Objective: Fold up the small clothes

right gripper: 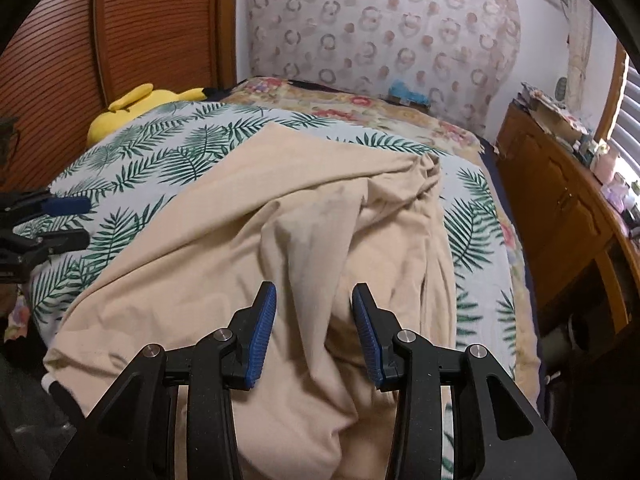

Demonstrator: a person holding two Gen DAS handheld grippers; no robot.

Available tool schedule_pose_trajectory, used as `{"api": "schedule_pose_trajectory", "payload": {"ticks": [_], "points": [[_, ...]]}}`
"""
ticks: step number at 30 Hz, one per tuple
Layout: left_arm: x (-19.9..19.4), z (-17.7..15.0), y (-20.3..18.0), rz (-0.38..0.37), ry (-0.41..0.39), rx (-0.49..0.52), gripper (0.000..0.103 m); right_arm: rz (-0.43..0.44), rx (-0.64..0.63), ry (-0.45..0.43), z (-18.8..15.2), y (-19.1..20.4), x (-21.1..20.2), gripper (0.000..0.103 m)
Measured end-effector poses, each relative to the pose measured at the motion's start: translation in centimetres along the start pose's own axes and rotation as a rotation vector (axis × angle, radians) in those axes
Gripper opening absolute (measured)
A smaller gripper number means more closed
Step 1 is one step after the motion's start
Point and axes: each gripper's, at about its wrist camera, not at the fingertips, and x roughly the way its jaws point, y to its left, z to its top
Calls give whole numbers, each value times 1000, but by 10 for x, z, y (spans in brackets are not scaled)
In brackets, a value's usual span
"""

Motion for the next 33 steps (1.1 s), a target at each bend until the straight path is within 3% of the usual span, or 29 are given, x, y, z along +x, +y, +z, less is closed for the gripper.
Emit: {"api": "schedule_pose_trajectory", "payload": {"ticks": [13, 21, 23, 25, 28, 33], "points": [[2, 1, -12, -16, 8, 25, 57, 37, 51, -15, -20, 0, -29, 39], [1, -1, -13, -24, 7, 23, 57, 37, 55, 71, -33, 2, -11, 39], [2, -1, -14, -25, 7, 24, 57, 67, 52, 84, -38, 2, -10, 17], [1, -1, -15, -28, 5, 24, 57, 89, 33, 79, -43, 3, -14, 3], [2, 0, -16, -30, 6, 23, 57, 125, 56, 25, -43, -1, -27, 1], [-1, 1, -18, -32, -4, 36, 57, 102, 74, -25, -41, -10, -56, 0]]}}
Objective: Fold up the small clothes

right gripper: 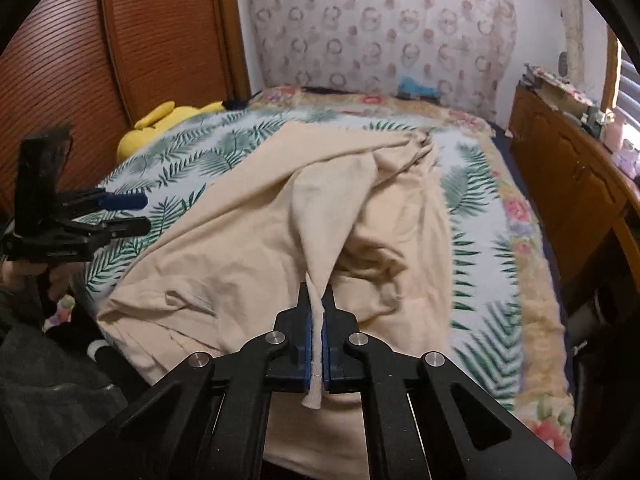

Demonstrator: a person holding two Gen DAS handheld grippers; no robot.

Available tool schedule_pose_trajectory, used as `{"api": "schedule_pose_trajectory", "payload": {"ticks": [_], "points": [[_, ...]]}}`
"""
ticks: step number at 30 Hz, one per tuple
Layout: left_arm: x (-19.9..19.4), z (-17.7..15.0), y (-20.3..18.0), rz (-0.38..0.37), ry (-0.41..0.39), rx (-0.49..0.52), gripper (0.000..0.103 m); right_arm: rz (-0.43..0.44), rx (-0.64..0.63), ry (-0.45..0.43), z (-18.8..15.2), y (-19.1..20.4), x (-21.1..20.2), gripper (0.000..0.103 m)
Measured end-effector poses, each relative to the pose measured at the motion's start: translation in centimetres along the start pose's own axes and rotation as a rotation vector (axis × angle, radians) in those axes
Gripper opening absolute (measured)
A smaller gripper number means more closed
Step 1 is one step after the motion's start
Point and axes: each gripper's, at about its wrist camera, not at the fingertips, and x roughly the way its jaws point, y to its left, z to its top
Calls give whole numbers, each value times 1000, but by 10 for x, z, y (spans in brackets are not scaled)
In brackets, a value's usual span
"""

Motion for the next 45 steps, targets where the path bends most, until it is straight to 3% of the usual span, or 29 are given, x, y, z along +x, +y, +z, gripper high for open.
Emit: {"api": "schedule_pose_trajectory", "payload": {"ticks": [8, 13, 16, 24, 29, 33, 39, 45], "points": [[0, 1, -12, -16, 10, 29, 57, -107, -1, 48, -23, -24, -41, 0], [3, -1, -17, -25, 27, 42, 57, -138, 11, 103, -40, -31, -33, 0], [4, -3, -22, -30, 36, 47, 57, -143, 56, 93, -42, -38, -30, 2], [6, -6, -29, -42, 54, 57, 57, -157, 93, 33, -32, -37, -27, 46], [9, -10, -33, -51, 72, 61, 57, -145, 98, 30, -32, -35, -16, 50], [12, -15, -35, -55, 93, 61, 57, -169, 100, 52, -36, -38, -6, 59], [10, -18, -38, -84, 105, 54, 57, -192, 125, 97, -48, -49, 5, 63], [7, -22, -43, -109, 114, 54, 57, -133, 152, 117, -59, -49, 4, 64]]}}
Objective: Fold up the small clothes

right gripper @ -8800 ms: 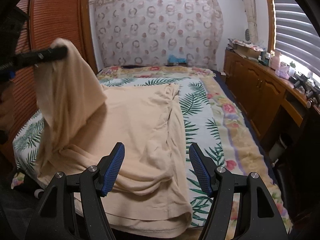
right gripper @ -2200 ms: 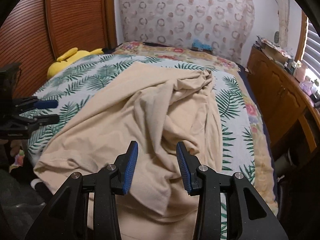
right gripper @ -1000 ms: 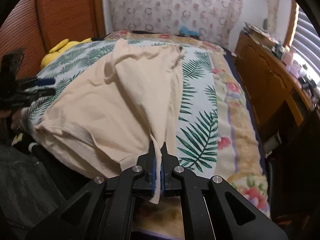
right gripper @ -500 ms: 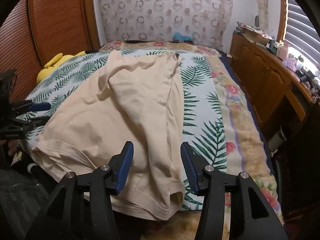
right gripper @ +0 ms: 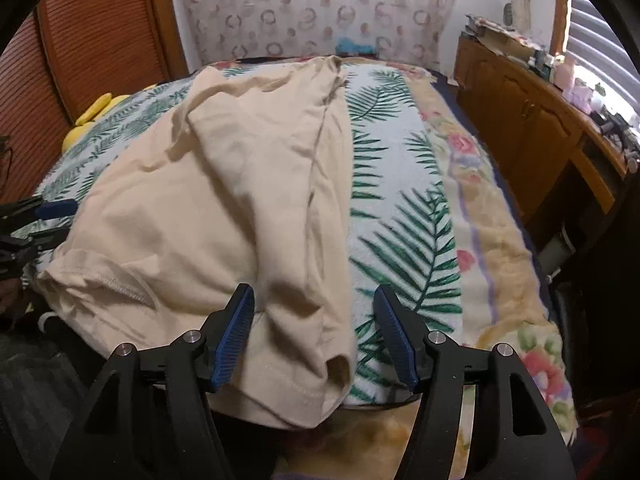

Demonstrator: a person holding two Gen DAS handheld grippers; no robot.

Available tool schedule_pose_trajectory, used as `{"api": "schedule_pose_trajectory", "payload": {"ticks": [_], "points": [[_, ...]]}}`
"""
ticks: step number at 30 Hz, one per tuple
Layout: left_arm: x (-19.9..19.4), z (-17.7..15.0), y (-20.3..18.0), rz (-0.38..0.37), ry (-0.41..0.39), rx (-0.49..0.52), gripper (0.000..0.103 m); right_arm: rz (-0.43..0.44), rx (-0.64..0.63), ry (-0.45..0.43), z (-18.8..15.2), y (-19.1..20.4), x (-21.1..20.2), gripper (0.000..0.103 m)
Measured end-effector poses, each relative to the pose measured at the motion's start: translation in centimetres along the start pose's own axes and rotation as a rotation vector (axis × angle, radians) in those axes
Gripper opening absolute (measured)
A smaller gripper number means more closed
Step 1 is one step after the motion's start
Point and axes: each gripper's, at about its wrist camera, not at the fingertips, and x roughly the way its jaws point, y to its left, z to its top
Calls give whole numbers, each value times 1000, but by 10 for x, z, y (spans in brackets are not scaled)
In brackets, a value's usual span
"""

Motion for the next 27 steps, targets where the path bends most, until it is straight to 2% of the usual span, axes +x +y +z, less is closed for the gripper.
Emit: {"api": "schedule_pose_trajectory", "payload": {"ticks": [3, 5, 8, 9, 11, 12, 13, 15, 17, 19, 22, 27], "points": [[2, -2, -2, -4, 9, 3, 57, 16, -21, 5, -3, 4, -2, 63], [2, -2, -2, -12, 11, -1, 57, 34, -53, 7, -5, 11, -3, 57], [1, -2, -2, -49, 15, -6, 55, 59, -95, 7, -6, 19, -4, 38], [1, -2, -3, -76, 18, -4, 51, 67, -105, 7, -6, 21, -5, 30], [1, -3, -7, -108, 27, 5, 42, 85, -121, 7, -6, 23, -5, 23], [1, -4, -9, -129, 34, 14, 39, 88, -127, 5, -6, 24, -5, 13], [0, -4, -10, -144, 39, 16, 35, 99, -126, 3, -6, 24, -5, 10], [-1, -5, -11, -144, 45, 20, 29, 114, -113, -12, -5, 22, -7, 8], [-2, -4, -12, -140, 54, 26, 10, 129, -93, -47, -4, 21, -12, 7], [-5, -2, -10, -159, 51, 20, 1, 139, -75, -87, -2, 21, -19, 7], [-16, 6, -6, -169, 7, 7, 0, 146, -44, -164, 6, 19, -34, 7], [-42, 40, 6, -154, -110, -13, 0, 166, -19, -255, 29, 18, -49, 6]]}}
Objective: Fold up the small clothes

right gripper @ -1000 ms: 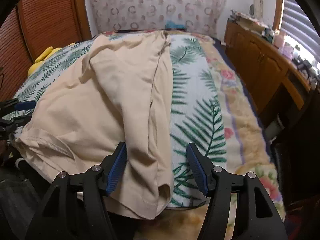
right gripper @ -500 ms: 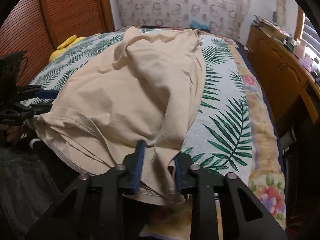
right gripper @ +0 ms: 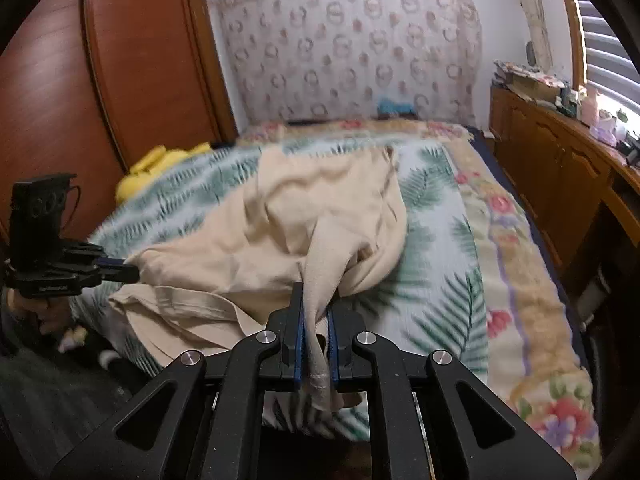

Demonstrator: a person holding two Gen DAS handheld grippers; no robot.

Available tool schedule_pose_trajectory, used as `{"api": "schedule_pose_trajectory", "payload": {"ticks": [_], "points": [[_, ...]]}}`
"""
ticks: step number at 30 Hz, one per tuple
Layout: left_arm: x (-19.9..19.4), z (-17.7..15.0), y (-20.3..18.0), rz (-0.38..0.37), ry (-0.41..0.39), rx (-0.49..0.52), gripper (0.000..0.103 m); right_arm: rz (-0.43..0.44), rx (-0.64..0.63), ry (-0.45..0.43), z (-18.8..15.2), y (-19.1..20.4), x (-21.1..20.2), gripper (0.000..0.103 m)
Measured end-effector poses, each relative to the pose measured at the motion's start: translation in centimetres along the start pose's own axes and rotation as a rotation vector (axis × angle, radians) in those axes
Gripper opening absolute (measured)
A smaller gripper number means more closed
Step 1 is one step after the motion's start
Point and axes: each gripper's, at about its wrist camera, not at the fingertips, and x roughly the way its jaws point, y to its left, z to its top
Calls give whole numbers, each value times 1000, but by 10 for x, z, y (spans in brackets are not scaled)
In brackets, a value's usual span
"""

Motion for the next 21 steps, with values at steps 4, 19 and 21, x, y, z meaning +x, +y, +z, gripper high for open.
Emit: {"api": "schedule_pose_trajectory", "payload": {"ticks": [4, 19, 21], "points": [[-5, 42, 15, 37, -61, 15, 0, -1, -19, -74, 33, 0, 1, 6], [61, 131, 107, 130, -66, -49, 0, -14, -49, -96, 131, -41, 89, 7], [74, 133, 117, 139, -49, -60, 0, -6, -37, -81, 136, -52, 102, 7]]}}
